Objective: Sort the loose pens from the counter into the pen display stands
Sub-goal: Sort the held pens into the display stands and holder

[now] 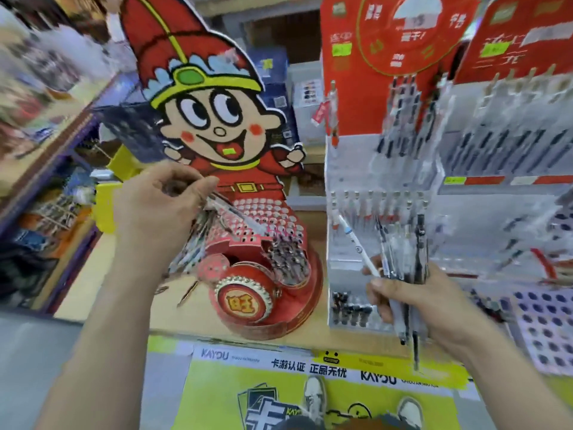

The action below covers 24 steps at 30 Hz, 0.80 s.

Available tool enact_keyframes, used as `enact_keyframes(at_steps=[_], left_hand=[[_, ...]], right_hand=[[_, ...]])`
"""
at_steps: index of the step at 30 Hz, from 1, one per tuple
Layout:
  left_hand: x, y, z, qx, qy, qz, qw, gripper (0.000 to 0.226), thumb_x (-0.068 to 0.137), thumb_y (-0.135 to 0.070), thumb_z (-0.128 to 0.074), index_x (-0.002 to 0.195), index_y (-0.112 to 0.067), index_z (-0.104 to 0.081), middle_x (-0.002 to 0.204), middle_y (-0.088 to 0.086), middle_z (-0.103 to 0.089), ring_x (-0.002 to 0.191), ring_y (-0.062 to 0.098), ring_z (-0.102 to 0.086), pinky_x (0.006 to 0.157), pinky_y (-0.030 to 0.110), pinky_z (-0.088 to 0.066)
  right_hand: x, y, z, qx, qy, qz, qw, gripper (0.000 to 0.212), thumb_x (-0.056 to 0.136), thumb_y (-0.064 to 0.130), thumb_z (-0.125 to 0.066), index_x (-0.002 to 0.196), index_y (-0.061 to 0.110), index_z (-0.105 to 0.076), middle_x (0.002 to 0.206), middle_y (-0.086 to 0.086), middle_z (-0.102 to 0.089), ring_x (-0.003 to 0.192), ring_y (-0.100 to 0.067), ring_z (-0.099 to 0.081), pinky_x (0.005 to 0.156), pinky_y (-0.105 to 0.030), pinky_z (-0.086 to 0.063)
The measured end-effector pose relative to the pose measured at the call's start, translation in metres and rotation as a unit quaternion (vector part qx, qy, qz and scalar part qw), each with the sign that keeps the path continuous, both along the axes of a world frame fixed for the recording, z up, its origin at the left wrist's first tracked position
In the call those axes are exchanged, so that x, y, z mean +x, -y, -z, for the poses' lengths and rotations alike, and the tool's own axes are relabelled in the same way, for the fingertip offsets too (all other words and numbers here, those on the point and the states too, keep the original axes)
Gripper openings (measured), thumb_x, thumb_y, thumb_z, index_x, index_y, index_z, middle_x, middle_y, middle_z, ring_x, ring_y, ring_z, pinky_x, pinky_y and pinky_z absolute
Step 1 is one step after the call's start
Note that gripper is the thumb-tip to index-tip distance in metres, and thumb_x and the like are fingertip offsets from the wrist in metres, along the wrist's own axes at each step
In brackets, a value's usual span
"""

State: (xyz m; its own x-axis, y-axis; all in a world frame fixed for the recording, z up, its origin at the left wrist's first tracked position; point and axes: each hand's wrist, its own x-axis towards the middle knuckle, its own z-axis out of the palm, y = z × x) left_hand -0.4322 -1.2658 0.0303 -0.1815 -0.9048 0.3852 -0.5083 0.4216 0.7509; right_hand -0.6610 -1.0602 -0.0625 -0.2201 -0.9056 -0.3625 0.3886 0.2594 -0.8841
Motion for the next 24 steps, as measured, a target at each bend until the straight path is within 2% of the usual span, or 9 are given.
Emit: enact_keyframes(at_steps=[4,6,9,11,13,16,19,21,24], left_hand=[[0.021,0.028,0.012,-0.034,0.056,0.039,0.997,0.016,0.078,-0.030,-0.077,0.070,-0.030,-0.063,0.065,-0.011,-0.061,0.059,-0.001,-0.052,0.060,0.018,-0.043],[0.022,0.034,0.019,-0.059,0.102,0.057,0.991,0.015,0.078,-0.031,-0.077,0.072,-0.022,-0.066,0.061,-0.012,-0.058,0.057,-0.001,-0.051,0.055,0.011,-0.038],[0.021,0.041,0.031,-0.068,0.140,0.086,0.984,0.017,0.077,-0.031,-0.078,0.074,-0.017,-0.068,0.059,-0.010,-0.058,0.058,0.006,-0.052,0.053,0.017,-0.040],[0.020,0.045,0.037,-0.068,0.164,0.107,0.978,0.018,0.078,-0.031,-0.077,0.075,-0.016,-0.068,0.061,-0.006,-0.060,0.056,0.008,-0.053,0.053,0.027,-0.046],[0.019,0.046,0.041,-0.054,0.187,0.128,0.972,0.019,0.079,-0.033,-0.075,0.079,-0.015,-0.068,0.064,-0.006,-0.061,0.058,0.007,-0.054,0.054,0.028,-0.049],[0.021,0.046,0.044,-0.022,0.207,0.145,0.967,0.022,0.079,-0.036,-0.072,0.085,-0.015,-0.070,0.071,-0.007,-0.061,0.066,0.006,-0.057,0.059,0.022,-0.050],[0.018,0.051,0.042,-0.039,0.249,0.179,0.951,0.022,0.082,-0.034,-0.071,0.089,-0.013,-0.072,0.078,-0.006,-0.064,0.074,0.010,-0.058,0.064,0.023,-0.050],[0.015,0.056,0.040,-0.054,0.296,0.206,0.931,0.025,0.084,-0.035,-0.068,0.091,-0.011,-0.073,0.086,-0.001,-0.066,0.081,0.015,-0.060,0.070,0.031,-0.052],[0.010,0.063,0.038,-0.090,0.318,0.222,0.917,0.026,0.081,-0.037,-0.071,0.086,-0.011,-0.074,0.090,-0.001,-0.059,0.080,0.016,-0.058,0.067,0.033,-0.050]], right_hand=[[0.037,0.030,-0.004,-0.003,0.019,0.027,0.999,0.014,0.067,0.010,-0.073,0.080,0.008,-0.071,0.061,-0.017,-0.060,0.046,-0.025,-0.049,0.042,-0.028,-0.044],[0.049,0.041,-0.008,-0.012,0.033,0.024,0.999,0.012,0.066,0.012,-0.082,0.075,0.012,-0.074,0.062,-0.018,-0.059,0.045,-0.025,-0.049,0.041,-0.027,-0.044],[0.061,0.052,-0.005,-0.014,0.005,0.009,1.000,0.052,0.040,0.043,-0.095,0.078,0.015,-0.075,0.065,-0.016,-0.061,0.049,-0.024,-0.053,0.041,-0.030,-0.045],[0.066,0.056,-0.004,-0.006,-0.008,0.025,1.000,0.061,0.033,0.048,-0.096,0.080,0.014,-0.075,0.065,-0.015,-0.062,0.052,-0.024,-0.054,0.043,-0.031,-0.045],[0.069,0.059,-0.005,-0.001,-0.009,0.031,0.999,0.042,0.047,0.036,-0.095,0.078,0.014,-0.076,0.064,-0.012,-0.061,0.055,-0.024,-0.053,0.044,-0.029,-0.045],[0.072,0.062,-0.006,0.003,0.013,0.048,0.999,0.008,0.068,0.010,-0.075,0.076,0.012,-0.076,0.064,-0.012,-0.060,0.061,-0.026,-0.052,0.048,-0.026,-0.046],[0.075,0.067,-0.005,0.019,0.017,0.061,0.998,0.012,0.069,0.008,-0.069,0.080,0.006,-0.073,0.063,-0.014,-0.060,0.053,-0.023,-0.052,0.045,-0.026,-0.044],[0.078,0.072,-0.006,0.028,0.004,0.062,0.998,0.016,0.068,0.009,-0.070,0.083,0.005,-0.071,0.062,-0.012,-0.058,0.048,-0.022,-0.051,0.042,-0.028,-0.041],[0.082,0.077,-0.007,0.043,-0.007,0.057,0.997,0.025,0.065,0.012,-0.072,0.088,0.002,-0.069,0.056,-0.007,-0.056,0.046,-0.022,-0.052,0.043,-0.029,-0.040]])
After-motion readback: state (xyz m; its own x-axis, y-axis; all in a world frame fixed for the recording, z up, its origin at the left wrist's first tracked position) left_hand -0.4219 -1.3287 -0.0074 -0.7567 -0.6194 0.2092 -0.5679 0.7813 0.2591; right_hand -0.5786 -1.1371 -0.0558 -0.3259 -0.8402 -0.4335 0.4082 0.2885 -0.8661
